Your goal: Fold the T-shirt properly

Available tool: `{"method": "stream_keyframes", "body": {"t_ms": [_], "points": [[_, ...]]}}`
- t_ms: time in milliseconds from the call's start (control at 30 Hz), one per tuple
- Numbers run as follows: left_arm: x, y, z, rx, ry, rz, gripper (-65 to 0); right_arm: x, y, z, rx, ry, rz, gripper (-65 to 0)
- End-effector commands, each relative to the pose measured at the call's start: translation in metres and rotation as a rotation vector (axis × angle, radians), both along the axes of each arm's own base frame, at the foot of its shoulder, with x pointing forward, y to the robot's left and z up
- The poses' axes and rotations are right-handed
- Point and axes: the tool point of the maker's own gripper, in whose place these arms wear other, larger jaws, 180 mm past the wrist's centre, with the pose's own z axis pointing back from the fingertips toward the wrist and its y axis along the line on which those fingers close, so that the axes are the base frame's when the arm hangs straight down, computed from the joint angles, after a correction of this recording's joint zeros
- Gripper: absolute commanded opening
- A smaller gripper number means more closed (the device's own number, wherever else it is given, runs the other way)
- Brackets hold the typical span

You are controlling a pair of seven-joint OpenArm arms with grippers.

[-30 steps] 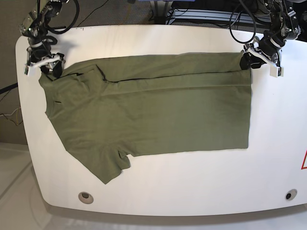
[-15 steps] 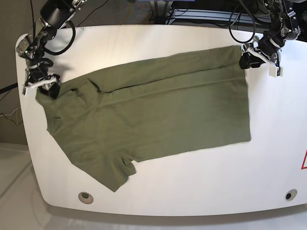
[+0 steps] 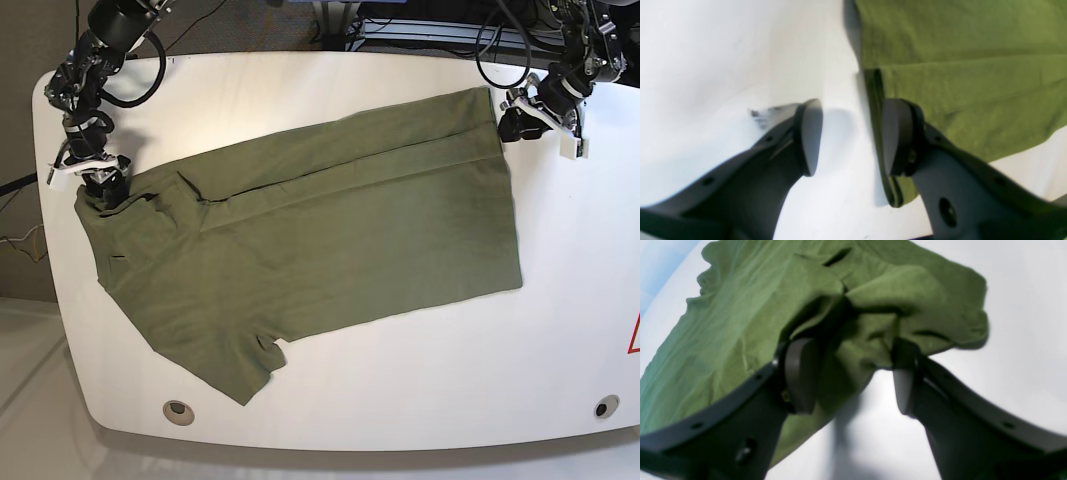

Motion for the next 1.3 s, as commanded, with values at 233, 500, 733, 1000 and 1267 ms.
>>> {"method": "stream_keyframes", "body": {"t_ms": [233,500,733,1000,1267], "points": [[0.008,0.000,0.012,0.004,-0.048,-0.005,-37.4,0.003,0.038,0.002,-0.030,0.041,0.121,-29.7],[0.014,-0.003,0.014,-0.007,-0.060,0.002,-37.8,0.014,0.031,0.013,-0.114,0.058,0.147,-42.7],[0.015,-0.004,0.014,-0.008,-0.059,-0.002,-37.4,0.011,0.022,0.008,-0.098,0.077,0.127,-38.2],[0.012,-0.005,0.012,-0.005,-0.046,-0.016,-37.3,0.005,0.010,-0.001,-0.077,0.096,0.104,-30.7],[0.015,-0.005,0.014,-0.004,-0.053,-0.015,-37.3,0.010,0.007,-0.002,-0.055,0.078,0.087,-35.7]]}}
